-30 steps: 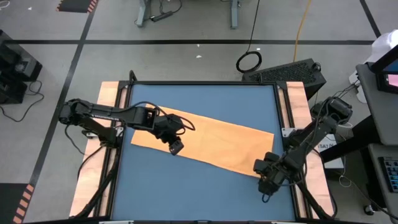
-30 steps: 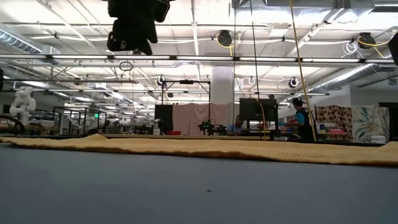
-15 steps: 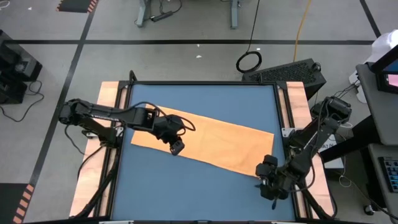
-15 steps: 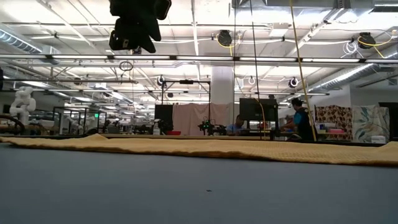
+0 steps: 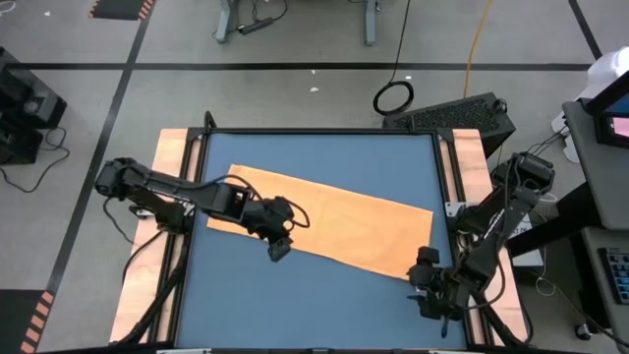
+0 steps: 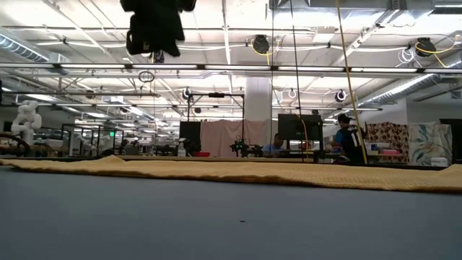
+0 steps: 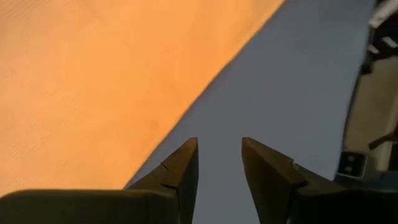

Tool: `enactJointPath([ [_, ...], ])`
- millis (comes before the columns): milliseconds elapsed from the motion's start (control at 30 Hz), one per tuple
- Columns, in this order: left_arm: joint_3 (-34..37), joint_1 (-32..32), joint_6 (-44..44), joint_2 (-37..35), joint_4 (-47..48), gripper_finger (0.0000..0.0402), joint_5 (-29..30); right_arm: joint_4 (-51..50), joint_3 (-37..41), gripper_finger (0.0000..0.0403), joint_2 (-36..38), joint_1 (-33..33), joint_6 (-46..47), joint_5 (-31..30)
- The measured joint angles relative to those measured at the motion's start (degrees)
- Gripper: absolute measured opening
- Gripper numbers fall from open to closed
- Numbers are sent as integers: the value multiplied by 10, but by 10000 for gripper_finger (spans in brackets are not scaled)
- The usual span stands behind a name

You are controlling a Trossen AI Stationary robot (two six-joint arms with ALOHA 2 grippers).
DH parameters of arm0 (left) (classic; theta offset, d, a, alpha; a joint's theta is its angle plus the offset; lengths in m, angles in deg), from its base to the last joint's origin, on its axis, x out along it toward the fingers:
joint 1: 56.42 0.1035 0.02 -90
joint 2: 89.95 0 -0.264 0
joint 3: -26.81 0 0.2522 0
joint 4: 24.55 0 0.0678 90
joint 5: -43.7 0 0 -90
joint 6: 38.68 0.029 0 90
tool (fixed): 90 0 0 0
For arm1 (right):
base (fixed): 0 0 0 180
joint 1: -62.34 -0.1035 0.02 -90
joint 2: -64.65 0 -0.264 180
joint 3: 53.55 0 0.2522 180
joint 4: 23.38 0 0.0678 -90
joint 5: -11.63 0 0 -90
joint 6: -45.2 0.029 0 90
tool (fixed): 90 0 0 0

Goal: Roll towel into tight, uniform cylinder
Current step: Fold the orange microfiber cloth

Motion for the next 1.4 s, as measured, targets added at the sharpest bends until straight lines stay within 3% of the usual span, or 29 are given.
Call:
enactJointPath([
  [300, -1, -48, -1, 9, -7, 128, 40, -8, 9, 311, 1, -17, 72, -9],
  [500, -1, -67, -14, 8, -6, 128, 66, -68, 9, 311, 2, -17, 118, 79],
  [767, -1, -71, -15, 8, -6, 128, 82, -88, 9, 309, 7, -16, 143, 65],
  [1000, -1, -71, -11, 8, -5, 128, 103, -81, 22, 282, 7, -16, 148, 77],
  [1200, -1, -70, -11, 8, 11, 128, 109, -8, 70, 242, 7, -15, 163, 96],
  [1400, -1, -71, -11, 8, 15, 128, 109, 1, 82, 199, 9, -11, 163, 92],
])
